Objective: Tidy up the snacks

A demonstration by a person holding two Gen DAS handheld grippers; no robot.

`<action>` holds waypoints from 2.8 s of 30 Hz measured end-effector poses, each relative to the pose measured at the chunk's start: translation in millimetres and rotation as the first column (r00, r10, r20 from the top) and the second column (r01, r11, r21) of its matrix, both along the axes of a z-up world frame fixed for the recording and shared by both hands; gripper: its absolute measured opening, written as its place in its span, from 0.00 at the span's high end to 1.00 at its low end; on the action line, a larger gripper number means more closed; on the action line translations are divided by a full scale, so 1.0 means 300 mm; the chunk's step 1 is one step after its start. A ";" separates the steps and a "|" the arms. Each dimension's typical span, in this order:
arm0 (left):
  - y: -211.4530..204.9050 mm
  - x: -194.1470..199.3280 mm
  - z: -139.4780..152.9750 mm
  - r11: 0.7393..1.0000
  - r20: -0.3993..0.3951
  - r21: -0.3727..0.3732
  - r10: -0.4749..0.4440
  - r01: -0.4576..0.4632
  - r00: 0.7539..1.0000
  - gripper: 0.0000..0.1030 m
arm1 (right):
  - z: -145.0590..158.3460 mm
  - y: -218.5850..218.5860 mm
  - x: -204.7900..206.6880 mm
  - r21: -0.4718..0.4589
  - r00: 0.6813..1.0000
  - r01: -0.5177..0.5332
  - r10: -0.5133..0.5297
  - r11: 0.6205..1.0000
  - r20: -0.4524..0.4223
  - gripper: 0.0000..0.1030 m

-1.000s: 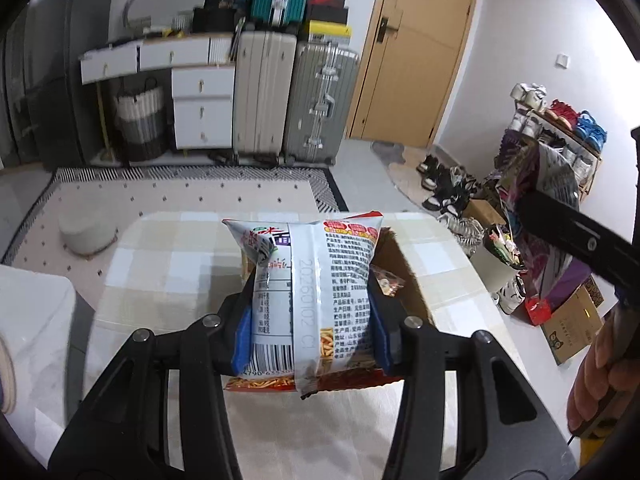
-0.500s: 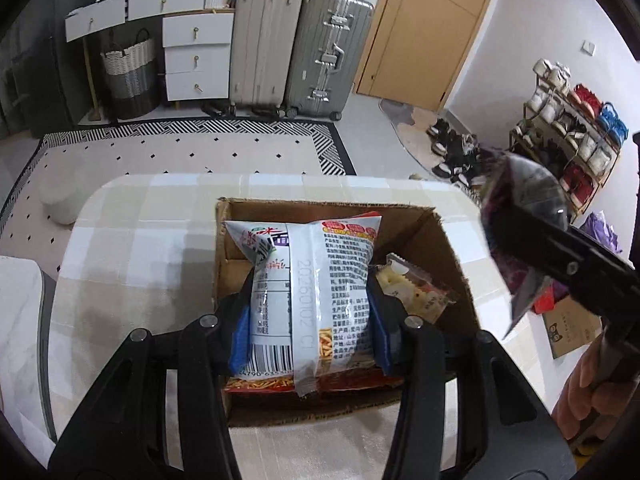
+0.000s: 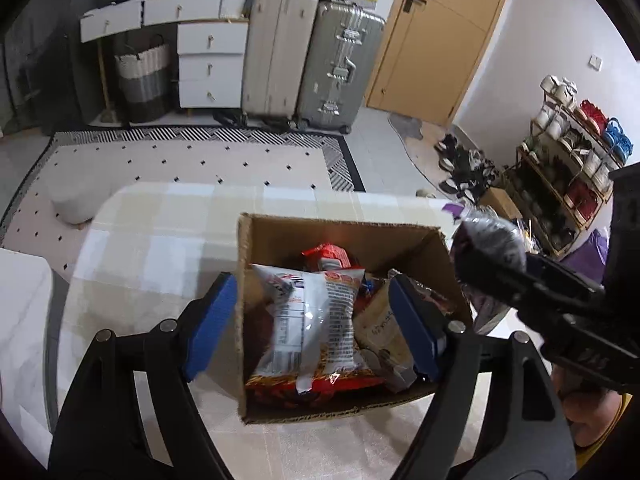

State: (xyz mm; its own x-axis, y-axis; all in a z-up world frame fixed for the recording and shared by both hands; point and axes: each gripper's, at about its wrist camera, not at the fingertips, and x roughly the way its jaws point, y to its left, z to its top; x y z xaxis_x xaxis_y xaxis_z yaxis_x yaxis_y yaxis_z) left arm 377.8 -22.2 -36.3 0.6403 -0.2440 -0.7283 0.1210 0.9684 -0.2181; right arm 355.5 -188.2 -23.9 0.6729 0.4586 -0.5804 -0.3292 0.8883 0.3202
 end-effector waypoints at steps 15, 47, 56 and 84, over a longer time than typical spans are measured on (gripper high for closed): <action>0.101 -0.212 0.076 0.998 0.058 0.029 0.061 -0.063 0.996 0.24 | -0.007 0.074 0.006 -0.075 1.000 0.001 -0.001 0.997 -0.004 0.50; -0.009 -0.661 0.325 0.995 0.202 0.088 0.030 -0.049 0.979 0.20 | 0.244 0.028 -0.515 -0.019 0.985 0.011 -0.007 1.000 0.170 0.39; -0.034 -1.002 0.465 0.992 0.340 0.092 0.045 -0.081 0.939 0.00 | 0.352 0.023 -0.897 0.013 0.940 0.011 -0.015 1.000 0.342 0.12; 0.183 -1.437 0.328 0.973 0.470 0.080 0.153 -0.215 0.869 0.00 | 0.162 0.004 -1.382 -0.044 0.816 0.125 -0.078 0.991 0.572 0.01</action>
State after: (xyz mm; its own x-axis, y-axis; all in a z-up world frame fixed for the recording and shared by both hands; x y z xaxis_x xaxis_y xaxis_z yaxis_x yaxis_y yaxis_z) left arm -53.5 32.8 61.9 0.9335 -0.0155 -0.3582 -0.0056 0.9983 -0.0577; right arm -59.2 -187.0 24.6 0.9341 0.3397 -0.1101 -0.3380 0.9405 0.0346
